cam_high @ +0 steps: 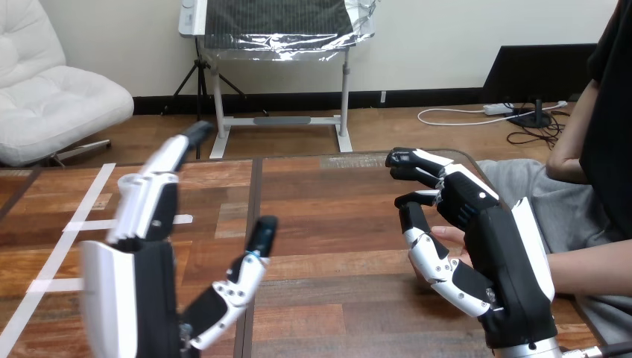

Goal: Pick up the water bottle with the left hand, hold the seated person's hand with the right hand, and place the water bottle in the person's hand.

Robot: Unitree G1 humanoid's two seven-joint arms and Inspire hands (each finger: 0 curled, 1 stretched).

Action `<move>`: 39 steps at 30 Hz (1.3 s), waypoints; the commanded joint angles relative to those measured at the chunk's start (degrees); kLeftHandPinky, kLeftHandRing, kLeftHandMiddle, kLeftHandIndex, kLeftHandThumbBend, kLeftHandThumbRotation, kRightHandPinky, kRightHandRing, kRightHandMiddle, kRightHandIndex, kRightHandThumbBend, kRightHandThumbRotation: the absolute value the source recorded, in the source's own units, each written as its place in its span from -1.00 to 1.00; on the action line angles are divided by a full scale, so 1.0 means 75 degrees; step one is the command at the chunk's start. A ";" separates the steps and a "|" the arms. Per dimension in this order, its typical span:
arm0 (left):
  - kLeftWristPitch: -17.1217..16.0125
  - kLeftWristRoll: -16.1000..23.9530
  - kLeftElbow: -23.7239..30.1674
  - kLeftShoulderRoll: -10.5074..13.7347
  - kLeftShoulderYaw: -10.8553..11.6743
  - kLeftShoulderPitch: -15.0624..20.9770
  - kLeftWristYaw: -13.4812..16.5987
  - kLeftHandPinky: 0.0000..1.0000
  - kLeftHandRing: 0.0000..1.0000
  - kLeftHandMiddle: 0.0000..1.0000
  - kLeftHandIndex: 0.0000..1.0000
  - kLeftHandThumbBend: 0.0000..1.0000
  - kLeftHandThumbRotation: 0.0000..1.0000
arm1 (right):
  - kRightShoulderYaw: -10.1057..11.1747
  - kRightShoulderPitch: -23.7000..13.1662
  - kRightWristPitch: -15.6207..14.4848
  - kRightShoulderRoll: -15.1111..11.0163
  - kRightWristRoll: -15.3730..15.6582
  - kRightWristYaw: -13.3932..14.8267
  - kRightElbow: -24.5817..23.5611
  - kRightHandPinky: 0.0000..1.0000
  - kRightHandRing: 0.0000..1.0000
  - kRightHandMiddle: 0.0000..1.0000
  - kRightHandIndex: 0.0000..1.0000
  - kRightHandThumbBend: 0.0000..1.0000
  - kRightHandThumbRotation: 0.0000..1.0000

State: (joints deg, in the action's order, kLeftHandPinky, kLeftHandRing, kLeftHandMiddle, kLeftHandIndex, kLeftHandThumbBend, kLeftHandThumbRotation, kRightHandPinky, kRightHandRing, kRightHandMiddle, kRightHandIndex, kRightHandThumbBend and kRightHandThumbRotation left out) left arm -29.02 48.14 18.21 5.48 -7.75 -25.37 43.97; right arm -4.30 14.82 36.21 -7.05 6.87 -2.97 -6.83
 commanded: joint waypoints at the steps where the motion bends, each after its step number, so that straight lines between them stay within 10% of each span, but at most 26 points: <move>1: 0.0351 0.0480 0.0168 -0.0240 0.0322 0.0512 0.0410 0.54 0.66 0.68 0.69 0.06 -0.06 | 0.0047 -0.0367 0.0226 0.0018 -0.0015 0.0020 -0.0002 0.22 0.53 0.63 0.46 -0.49 -0.45; 16: 0.1827 0.1656 -0.0068 0.0024 0.0627 0.0771 0.0953 0.45 0.65 0.70 0.70 0.07 0.02 | 0.0008 -0.0389 0.0206 0.0028 -0.0056 -0.0016 0.0029 0.24 0.54 0.63 0.46 -0.50 -0.46; 39: 0.3254 0.2000 -0.1253 0.0787 0.0915 0.1829 0.0892 0.62 0.72 0.76 0.74 0.06 0.24 | 0.0016 -0.0425 0.0243 0.0021 0.0109 0.0024 0.0052 0.25 0.54 0.62 0.45 -0.48 -0.48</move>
State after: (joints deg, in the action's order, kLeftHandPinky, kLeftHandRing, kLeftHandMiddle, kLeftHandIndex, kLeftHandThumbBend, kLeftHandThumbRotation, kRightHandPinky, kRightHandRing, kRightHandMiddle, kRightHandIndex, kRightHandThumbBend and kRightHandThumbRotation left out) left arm -6.12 63.39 10.63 9.87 -1.23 -16.07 51.41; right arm -4.37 14.82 36.74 -7.04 7.43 -2.99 -6.56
